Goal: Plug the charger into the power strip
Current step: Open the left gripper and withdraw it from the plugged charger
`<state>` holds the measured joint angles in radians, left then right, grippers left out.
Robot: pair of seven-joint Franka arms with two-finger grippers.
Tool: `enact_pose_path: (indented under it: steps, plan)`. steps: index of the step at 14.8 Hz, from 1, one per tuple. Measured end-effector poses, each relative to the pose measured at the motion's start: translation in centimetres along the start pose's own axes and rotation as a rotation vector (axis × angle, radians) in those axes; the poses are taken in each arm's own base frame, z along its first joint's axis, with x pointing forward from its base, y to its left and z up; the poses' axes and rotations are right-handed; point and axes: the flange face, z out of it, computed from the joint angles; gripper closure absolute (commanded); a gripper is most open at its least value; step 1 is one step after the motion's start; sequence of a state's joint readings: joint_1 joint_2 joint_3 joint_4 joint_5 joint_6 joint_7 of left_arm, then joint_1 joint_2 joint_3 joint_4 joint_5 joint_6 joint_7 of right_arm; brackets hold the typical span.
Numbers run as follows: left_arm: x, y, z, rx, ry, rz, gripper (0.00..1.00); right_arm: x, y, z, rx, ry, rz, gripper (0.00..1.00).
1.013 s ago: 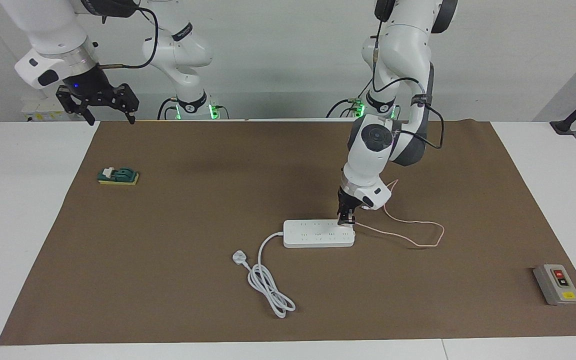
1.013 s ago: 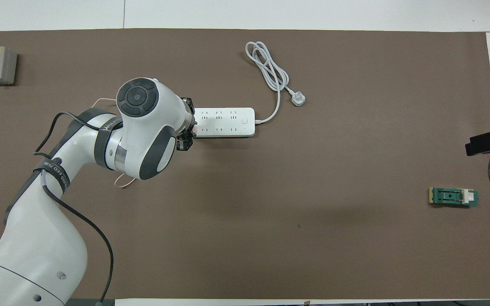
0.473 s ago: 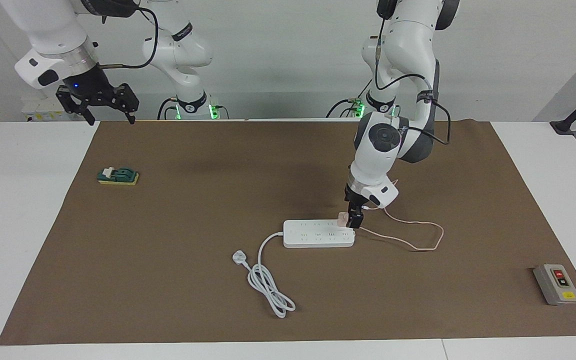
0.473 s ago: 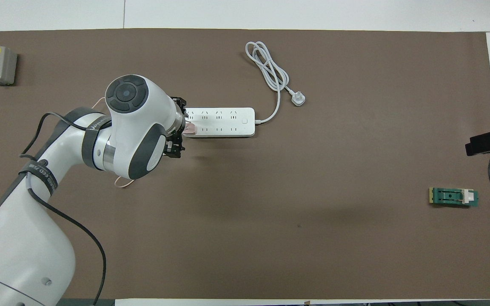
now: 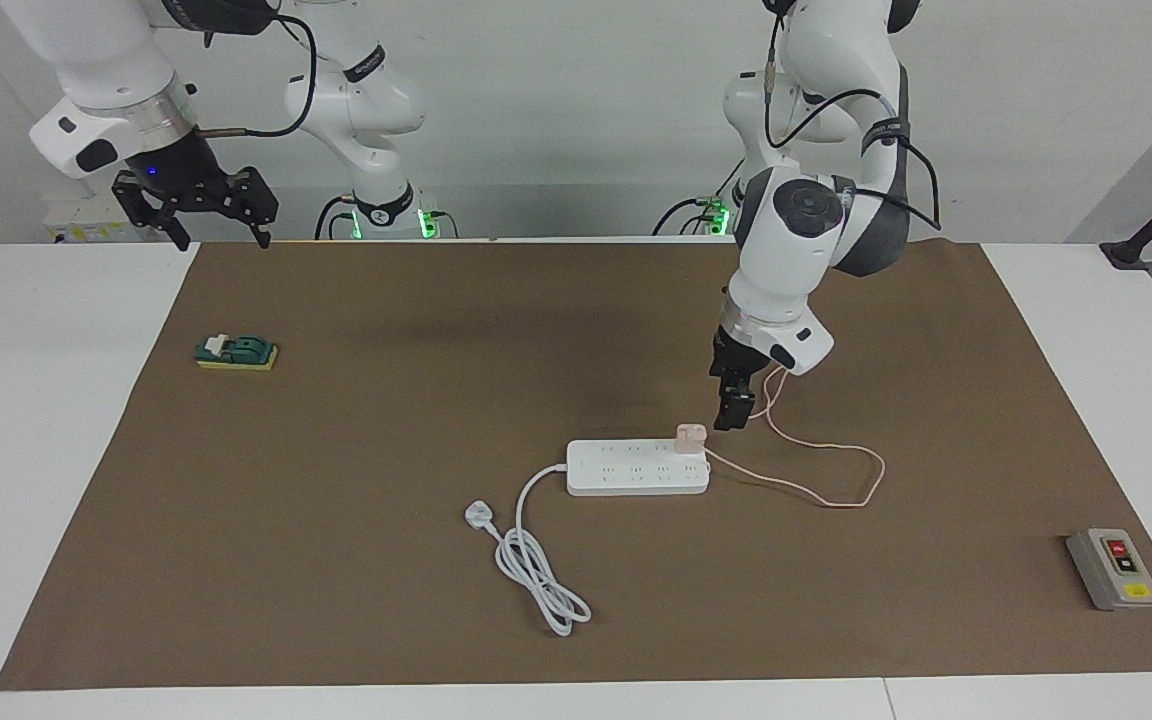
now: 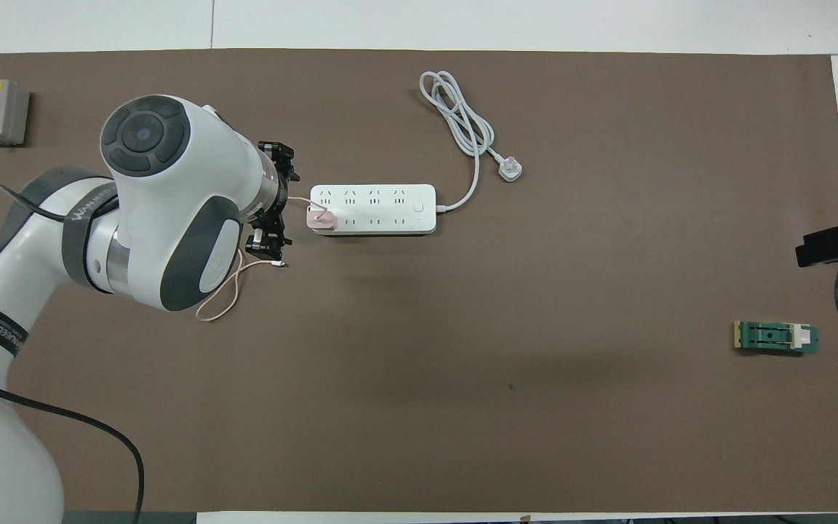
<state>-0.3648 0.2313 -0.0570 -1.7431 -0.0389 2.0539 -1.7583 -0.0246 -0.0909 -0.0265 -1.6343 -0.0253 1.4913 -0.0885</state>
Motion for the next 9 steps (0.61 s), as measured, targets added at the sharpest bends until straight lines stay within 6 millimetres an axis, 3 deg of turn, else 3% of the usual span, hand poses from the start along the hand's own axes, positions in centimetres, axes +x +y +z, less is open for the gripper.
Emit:
enact_pose_path:
  steps: [3, 9]
  plan:
    - [2.0, 0.9, -2.6, 0.005, 0.003, 0.088, 0.0, 0.0, 0.0, 0.0, 0.0, 0.0, 0.0, 0.0]
    - [9.0, 1.3, -7.4, -0.042, 0.018, 0.303, 0.0, 0.0, 0.0, 0.0, 0.0, 0.0, -0.001, 0.0]
